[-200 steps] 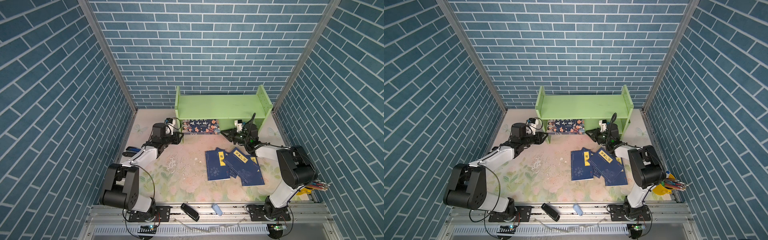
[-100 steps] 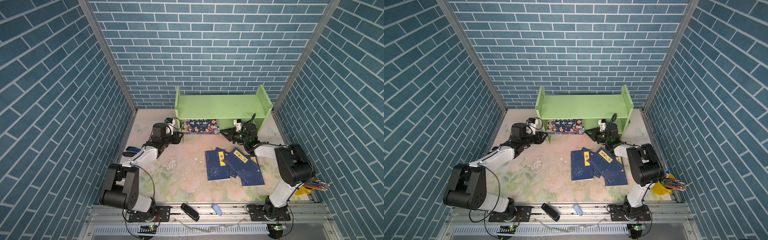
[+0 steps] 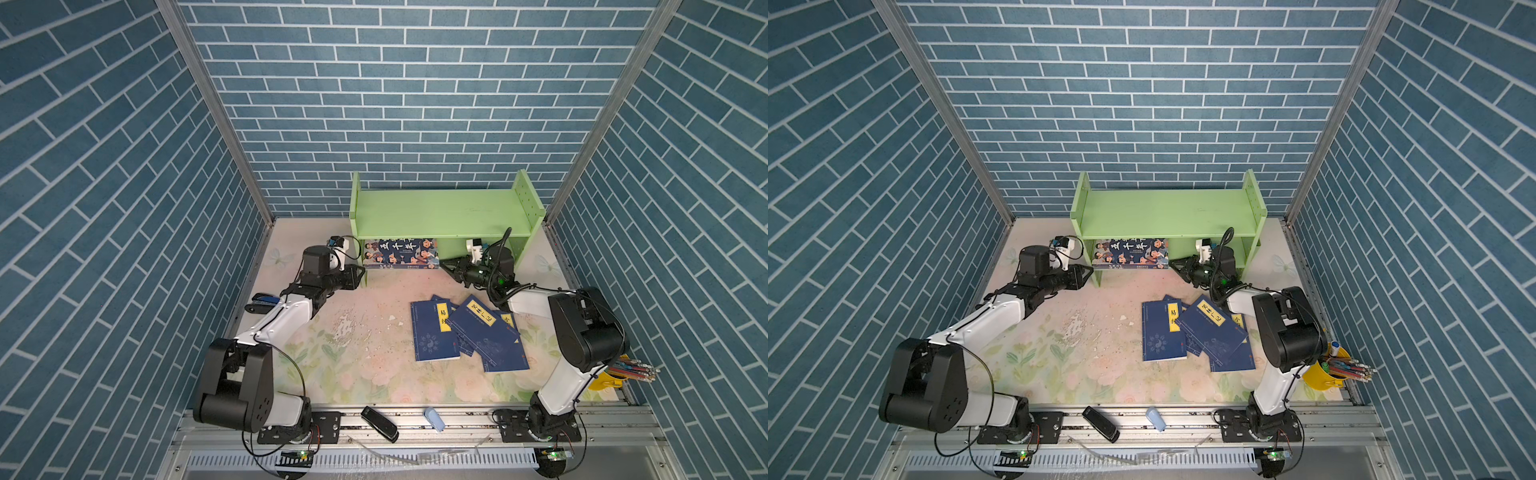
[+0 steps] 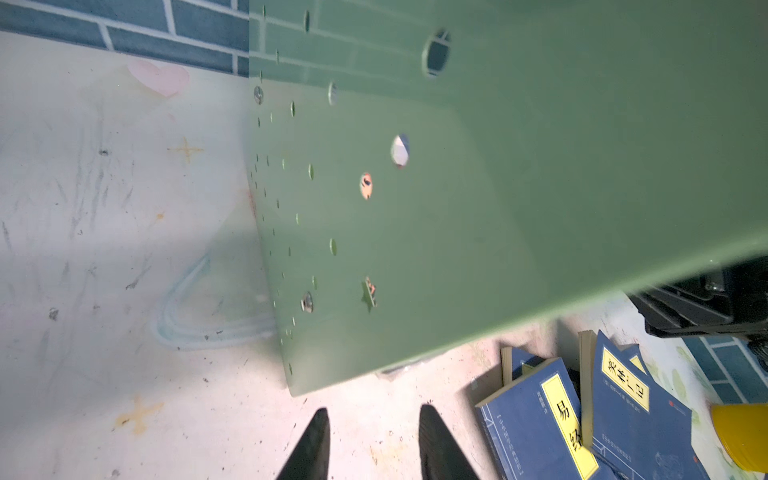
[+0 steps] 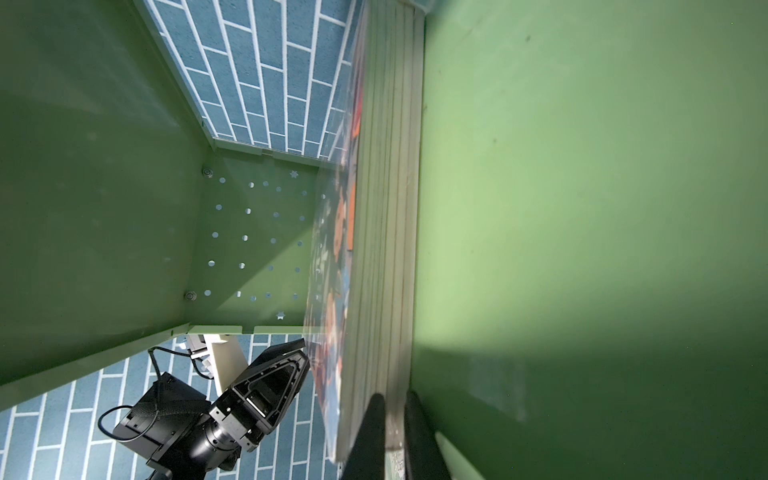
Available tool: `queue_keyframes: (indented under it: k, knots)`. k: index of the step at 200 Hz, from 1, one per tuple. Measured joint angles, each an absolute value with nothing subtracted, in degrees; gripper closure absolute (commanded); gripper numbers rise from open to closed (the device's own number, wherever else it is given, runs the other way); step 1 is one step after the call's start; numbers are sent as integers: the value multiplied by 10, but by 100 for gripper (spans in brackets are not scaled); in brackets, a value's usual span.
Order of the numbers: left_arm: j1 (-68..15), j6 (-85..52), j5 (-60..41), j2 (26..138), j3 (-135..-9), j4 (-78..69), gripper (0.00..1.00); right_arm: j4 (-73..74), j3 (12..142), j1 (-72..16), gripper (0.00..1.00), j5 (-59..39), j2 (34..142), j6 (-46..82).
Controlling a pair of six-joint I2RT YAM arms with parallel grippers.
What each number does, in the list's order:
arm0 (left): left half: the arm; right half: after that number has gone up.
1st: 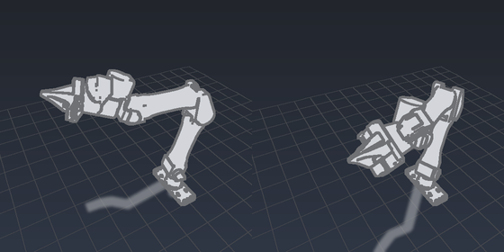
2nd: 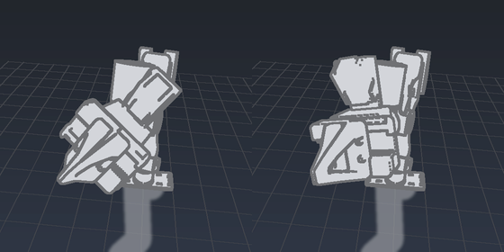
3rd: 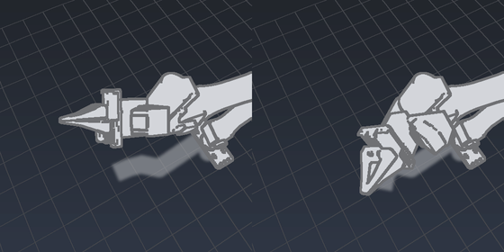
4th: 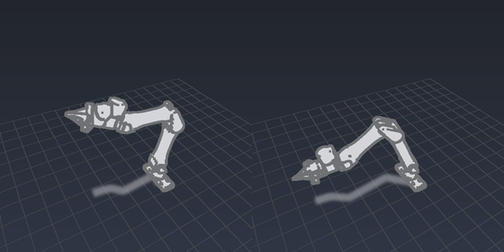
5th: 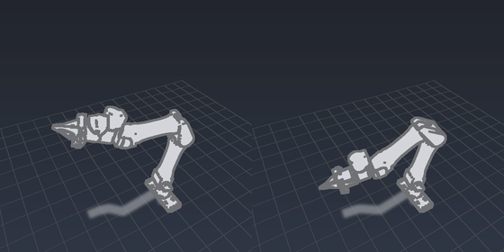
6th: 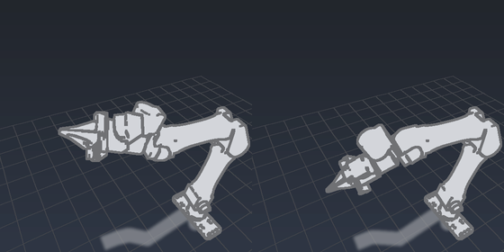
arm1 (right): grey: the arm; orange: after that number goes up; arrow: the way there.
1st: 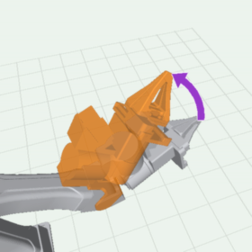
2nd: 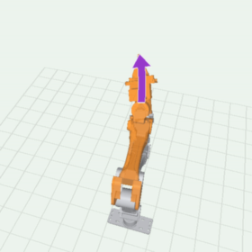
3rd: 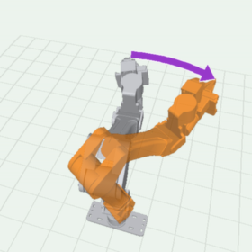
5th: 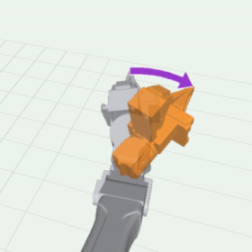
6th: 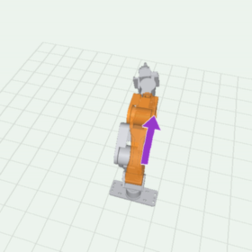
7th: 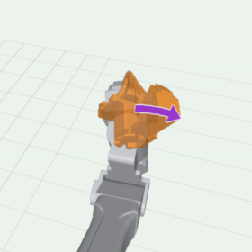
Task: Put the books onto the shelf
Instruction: 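Draw the right gripper back from the shelf while the left gripper withdraws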
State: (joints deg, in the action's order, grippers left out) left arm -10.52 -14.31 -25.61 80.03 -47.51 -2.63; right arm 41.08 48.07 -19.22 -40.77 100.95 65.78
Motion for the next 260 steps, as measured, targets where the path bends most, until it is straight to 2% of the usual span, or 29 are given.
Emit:
queue_keyframes:
  k: [85, 157, 210, 260]
  knots:
    - [-105, -136, -288, 779, -493, 36, 62, 412, 483, -192, 84, -412, 1011, 661]
    - [-105, -105, -353, 754, -520, 127, 61, 415, 471, -193, 74, -394, 995, 662]
    - [-105, -71, -420, 719, -527, 201, 59, 326, 423, -194, 63, -375, 878, 631]
    - [-108, -64, -483, 717, -527, 232, 58, 196, 370, -195, 58, -342, 747, 579]
